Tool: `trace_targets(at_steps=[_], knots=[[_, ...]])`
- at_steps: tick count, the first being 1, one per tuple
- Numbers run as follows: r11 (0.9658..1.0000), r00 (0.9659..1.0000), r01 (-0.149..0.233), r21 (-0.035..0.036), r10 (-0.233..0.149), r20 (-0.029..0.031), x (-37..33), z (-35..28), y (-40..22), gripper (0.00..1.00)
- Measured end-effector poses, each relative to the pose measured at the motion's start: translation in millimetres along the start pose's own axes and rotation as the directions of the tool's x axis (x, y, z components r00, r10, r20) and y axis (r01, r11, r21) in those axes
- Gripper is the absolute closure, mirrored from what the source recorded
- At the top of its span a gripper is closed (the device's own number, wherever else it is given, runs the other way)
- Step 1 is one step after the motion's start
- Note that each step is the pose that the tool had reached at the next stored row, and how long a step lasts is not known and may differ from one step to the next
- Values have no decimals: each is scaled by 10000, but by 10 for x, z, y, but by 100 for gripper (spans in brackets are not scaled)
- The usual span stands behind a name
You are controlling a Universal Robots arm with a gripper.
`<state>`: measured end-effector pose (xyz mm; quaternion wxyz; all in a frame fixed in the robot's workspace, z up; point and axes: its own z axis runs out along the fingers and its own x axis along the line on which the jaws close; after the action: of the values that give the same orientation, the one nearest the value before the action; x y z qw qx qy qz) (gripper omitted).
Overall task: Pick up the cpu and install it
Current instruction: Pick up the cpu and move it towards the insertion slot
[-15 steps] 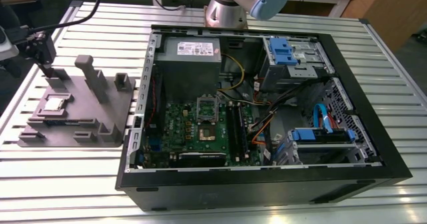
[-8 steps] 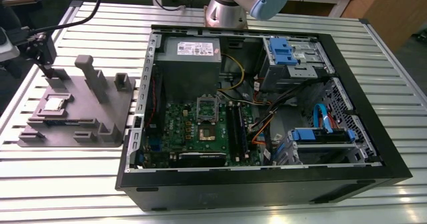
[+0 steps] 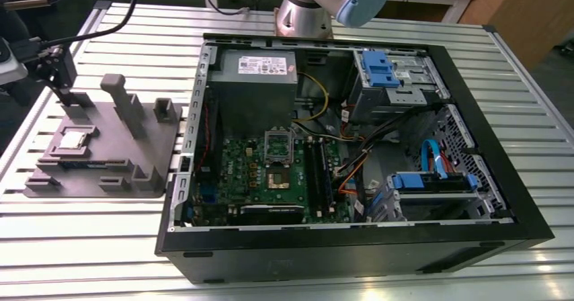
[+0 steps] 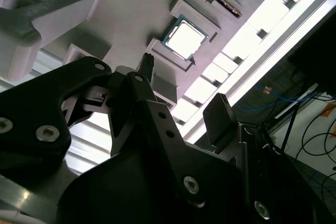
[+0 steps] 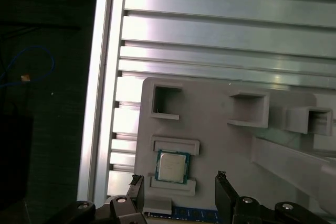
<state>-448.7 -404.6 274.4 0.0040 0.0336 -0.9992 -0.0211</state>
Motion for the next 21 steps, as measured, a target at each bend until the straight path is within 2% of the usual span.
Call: trace_targets(at_steps=[21], knots=[[10000, 10000, 0, 0, 0, -1, 0, 65, -3, 35]])
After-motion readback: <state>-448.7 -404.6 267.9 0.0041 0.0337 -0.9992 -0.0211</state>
